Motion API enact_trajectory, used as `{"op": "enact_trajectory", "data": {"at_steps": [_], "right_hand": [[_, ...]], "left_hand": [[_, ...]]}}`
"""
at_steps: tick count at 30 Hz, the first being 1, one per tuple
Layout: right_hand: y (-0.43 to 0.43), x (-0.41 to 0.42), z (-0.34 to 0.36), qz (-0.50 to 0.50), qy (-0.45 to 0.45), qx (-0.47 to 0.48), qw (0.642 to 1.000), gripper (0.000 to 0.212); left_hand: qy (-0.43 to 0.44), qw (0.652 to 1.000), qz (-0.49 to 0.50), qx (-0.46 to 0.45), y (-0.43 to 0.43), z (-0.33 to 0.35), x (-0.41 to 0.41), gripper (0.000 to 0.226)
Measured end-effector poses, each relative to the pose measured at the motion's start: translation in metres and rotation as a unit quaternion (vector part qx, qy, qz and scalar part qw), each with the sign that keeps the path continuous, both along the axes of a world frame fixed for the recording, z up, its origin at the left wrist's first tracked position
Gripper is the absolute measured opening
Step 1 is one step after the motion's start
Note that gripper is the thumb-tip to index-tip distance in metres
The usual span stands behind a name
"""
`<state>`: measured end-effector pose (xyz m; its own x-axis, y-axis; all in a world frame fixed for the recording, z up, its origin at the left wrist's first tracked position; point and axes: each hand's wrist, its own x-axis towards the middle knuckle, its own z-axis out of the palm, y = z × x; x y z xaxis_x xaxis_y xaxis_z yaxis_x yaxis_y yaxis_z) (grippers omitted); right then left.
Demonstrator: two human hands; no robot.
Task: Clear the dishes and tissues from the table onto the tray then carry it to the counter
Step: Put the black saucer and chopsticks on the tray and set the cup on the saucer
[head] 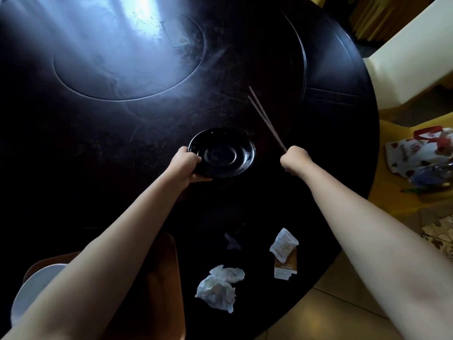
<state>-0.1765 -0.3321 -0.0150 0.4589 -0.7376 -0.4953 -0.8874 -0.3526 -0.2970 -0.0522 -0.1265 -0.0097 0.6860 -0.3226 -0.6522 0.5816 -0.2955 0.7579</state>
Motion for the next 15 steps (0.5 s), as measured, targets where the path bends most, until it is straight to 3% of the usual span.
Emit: {"op": "enact_trajectory", "data": {"at_steps": [4, 10, 13, 15], "right_hand": [[0.019, -0.008, 0.007, -0.012, -0.038, 0.022, 0.999, 0.042], [0.065, -0.005, 0.008, 0.054, -0.215, 0.016, 0.975, 0.033], [0.11, 0.018, 0.013, 0.059, -0.352, 0.179, 0.917, 0.02], [0.136, 0.036, 0.019, 0.058, -0.38, 0.309, 0.87, 0.018]], "left_hand": [[0.012, 0.999, 0.036, -0.008, 0.045, 0.0, -0.017, 0.024], [0.023, 0.996, 0.082, -0.013, 0.115, 0.005, -0.042, 0.022], [0.016, 0.993, 0.112, -0.017, 0.145, 0.013, -0.053, 0.022], [0.005, 0.991, 0.129, -0.019, 0.162, 0.019, -0.055, 0.021]]}}
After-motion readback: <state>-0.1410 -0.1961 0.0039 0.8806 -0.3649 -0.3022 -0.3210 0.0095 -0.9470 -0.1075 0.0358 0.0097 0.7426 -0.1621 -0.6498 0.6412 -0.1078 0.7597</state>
